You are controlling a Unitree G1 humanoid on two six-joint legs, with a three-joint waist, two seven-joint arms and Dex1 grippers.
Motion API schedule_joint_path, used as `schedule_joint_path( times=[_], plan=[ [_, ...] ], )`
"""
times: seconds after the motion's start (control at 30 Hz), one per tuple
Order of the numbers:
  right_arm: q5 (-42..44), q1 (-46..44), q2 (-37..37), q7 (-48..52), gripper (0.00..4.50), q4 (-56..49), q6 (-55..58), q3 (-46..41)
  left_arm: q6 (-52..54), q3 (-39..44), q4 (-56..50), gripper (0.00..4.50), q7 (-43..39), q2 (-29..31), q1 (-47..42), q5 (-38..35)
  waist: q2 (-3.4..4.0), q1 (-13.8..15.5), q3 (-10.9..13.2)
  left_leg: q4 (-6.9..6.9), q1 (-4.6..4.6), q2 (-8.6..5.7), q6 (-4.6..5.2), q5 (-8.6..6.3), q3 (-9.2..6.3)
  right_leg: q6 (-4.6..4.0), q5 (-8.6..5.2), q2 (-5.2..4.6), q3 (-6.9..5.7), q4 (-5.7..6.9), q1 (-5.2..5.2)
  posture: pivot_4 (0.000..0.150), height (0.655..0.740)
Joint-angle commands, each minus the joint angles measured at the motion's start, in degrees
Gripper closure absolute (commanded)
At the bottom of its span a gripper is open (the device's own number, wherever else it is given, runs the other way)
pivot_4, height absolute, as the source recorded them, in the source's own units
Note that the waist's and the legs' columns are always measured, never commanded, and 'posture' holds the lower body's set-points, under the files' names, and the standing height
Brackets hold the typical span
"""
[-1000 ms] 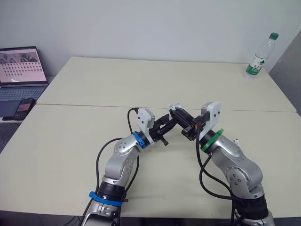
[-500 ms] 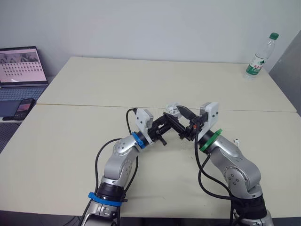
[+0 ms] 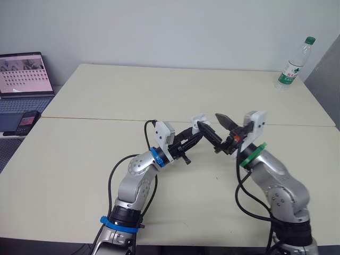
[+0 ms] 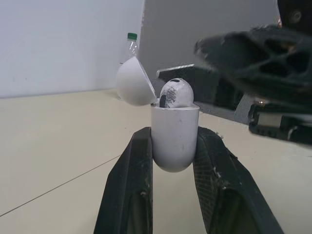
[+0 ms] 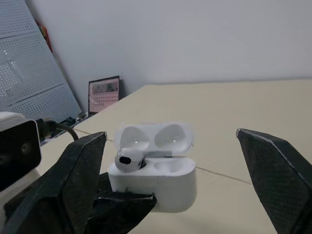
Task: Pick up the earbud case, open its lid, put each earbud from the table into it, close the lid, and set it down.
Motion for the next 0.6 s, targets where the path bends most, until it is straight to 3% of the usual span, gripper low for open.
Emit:
schedule_joint_path(
  times=[0.03,0.2,0.3,0.4,0.6],
  plan=[
    [4.8,-0.9,-3.2,2.1,0.04,-3.0,1.2,-4.5,-1.7,0.3,-1.4,3.73,-0.8,0.0,-1.0,-1.1,0.0,0.0,0.0,0.0,0.0,0.0,0.0,0.0,-0.01,0.0,0.0,0.0,-0.01,0.01,0.0,0.15,0.7362],
    [7.5,0.6,-14.7,8.2,0.04,1.2,4.7,-11.2,-2.0,1.1,-1.2,3.73,-1.5,1.0,-0.8,-1.1,-0.01,0.1,0.0,0.01,-0.02,-0.05,0.0,0.0,0.01,0.0,0.0,-0.01,0.01,-0.02,0.01,0.15,0.7362],
    [3.7,1.8,-23.8,11.6,0.04,7.3,6.4,-12.6,-1.7,1.8,-1.9,3.73,-2.2,2.8,-0.2,-1.4,-0.01,0.1,0.0,0.0,-0.02,-0.06,0.0,0.0,0.02,0.0,0.0,-0.01,0.01,-0.03,0.01,0.15,0.7362],
    [0.8,3.2,-32.5,14.6,0.04,13.4,10.8,-11.6,-1.3,2.4,-2.8,3.73,-3.3,5.1,0.7,-1.6,0.0,0.0,0.0,-0.02,0.01,-0.05,0.01,0.0,0.04,0.0,0.0,0.0,0.04,-0.03,0.01,0.15,0.7362],
    [-5.2,3.1,-42.5,16.5,0.04,18.9,19.2,-5.0,-0.2,2.7,-6.1,3.73,-6.0,10.4,3.0,-2.8,0.05,0.0,0.0,-0.07,0.07,0.01,0.01,0.0,0.08,-0.01,-0.01,0.03,0.08,-0.01,0.01,0.15,0.7362]
  ],
)
